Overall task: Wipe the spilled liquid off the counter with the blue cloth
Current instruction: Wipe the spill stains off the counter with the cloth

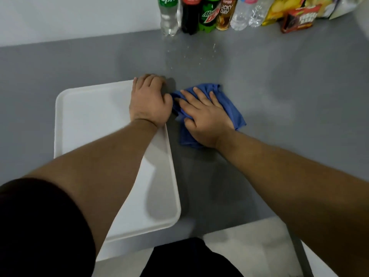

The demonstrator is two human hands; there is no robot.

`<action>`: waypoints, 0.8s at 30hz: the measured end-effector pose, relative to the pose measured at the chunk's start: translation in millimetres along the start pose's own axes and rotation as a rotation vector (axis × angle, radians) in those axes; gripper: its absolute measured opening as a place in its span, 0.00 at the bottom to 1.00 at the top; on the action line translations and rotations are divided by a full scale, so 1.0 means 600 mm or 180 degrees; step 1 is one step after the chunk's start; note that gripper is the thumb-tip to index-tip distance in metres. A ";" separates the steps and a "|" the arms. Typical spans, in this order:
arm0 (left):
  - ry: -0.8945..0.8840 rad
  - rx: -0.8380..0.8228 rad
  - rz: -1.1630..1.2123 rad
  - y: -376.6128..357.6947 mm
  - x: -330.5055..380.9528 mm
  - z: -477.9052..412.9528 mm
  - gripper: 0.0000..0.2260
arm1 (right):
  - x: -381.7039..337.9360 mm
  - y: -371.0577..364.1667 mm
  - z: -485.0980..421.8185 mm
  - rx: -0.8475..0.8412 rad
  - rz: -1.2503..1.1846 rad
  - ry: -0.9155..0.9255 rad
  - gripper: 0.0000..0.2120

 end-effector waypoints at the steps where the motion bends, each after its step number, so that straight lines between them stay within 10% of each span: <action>1: -0.0003 -0.0017 -0.0026 0.000 0.000 0.000 0.24 | -0.006 0.000 0.017 0.0040 0.0037 -0.0005 0.29; 24: -0.0560 -0.0763 0.0030 -0.039 0.146 0.126 0.23 | -0.097 -0.010 0.329 -0.0013 -0.0441 -0.1004 0.28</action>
Point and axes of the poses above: each hand's wrist, its own z-axis away from the middle knuckle, its own y-axis out of the back of the hand, x = y × z, the point moved 5 cm from there along -z, towards the middle knuckle, and after that the axes turned 10 degrees about z, right-handed, at the moved point
